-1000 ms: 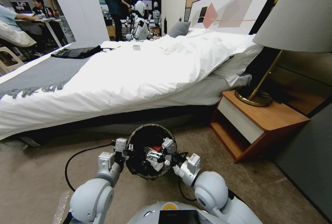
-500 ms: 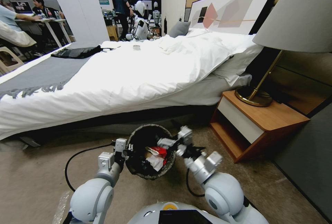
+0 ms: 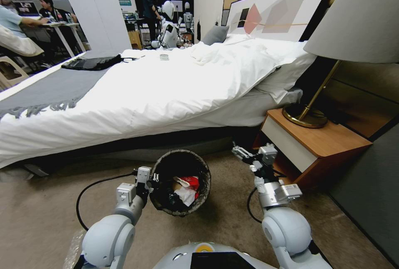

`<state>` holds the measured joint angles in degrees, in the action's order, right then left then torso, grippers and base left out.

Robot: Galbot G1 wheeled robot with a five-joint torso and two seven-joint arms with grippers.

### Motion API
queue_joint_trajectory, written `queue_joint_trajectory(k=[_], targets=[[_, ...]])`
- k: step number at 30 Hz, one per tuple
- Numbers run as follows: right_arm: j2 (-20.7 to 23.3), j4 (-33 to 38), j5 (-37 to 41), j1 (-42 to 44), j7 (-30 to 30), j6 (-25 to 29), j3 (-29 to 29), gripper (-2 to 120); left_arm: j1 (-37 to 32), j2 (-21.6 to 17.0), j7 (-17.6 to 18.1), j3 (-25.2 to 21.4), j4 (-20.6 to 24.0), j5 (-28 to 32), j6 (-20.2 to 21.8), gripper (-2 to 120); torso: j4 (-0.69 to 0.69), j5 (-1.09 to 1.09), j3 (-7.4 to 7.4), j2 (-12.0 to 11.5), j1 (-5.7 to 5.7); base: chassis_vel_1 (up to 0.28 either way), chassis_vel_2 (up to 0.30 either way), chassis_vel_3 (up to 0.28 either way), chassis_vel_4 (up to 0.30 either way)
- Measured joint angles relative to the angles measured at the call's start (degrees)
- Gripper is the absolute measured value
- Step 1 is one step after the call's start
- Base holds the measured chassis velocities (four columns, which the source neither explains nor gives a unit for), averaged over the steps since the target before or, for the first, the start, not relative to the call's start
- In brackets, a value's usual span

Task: Pick up the trash bin, then pick up the garbage from the floor and place it into the trash bin.

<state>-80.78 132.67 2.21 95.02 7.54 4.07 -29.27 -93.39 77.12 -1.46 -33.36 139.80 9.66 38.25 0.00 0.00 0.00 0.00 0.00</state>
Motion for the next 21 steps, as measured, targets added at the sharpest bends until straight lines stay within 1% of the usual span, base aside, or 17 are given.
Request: queue_joint_trajectory(k=[1,3,4,8,15,21], targets=[[-0.25,-0.56,-0.20,1.42,-0.63,1.21,-1.04,100,-0.09,-0.11,0.00,-0.22,0.02,0.16,0.00,1,0.00,0.01,0.00,0.00,0.00,0.000,0.000,0.000,0.000],[-0.35,-0.80,-0.21,2.18,-1.08,1.72,-1.63,100,-0.13,-0.21,0.00,-0.33,0.02,0.23,0.01,1,0.00,0.01,0.00,0.00,0.00,0.000,0.000,0.000,0.000],[-0.50,-1.18,-0.18,4.10,-2.25,2.98,-2.91,100,-0.20,-0.51,0.00,-0.56,0.06,0.41,0.04,1,0.00,0.00,0.00,0.00,0.00,0.000,0.000,0.000,0.000],[-0.97,-1.71,0.19,6.99,-3.01,4.89,-4.07,100,-0.36,-0.93,0.00,-1.15,0.25,0.80,0.16,1,-0.01,0.00,0.00,0.00,0.00,0.000,0.000,0.000,0.000],[-1.64,-2.31,0.59,11.08,-3.31,7.78,-3.79,100,-0.71,-0.70,0.11,-2.23,0.63,0.82,0.29,1,0.00,0.00,0.00,0.00,0.00,0.000,0.000,0.000,0.000],[-1.72,-2.26,0.57,12.30,-3.34,8.68,-3.21,100,-0.95,-0.33,0.37,-2.25,0.96,0.79,0.59,1,0.00,0.00,0.00,0.00,0.00,0.000,0.000,0.000,0.000]])
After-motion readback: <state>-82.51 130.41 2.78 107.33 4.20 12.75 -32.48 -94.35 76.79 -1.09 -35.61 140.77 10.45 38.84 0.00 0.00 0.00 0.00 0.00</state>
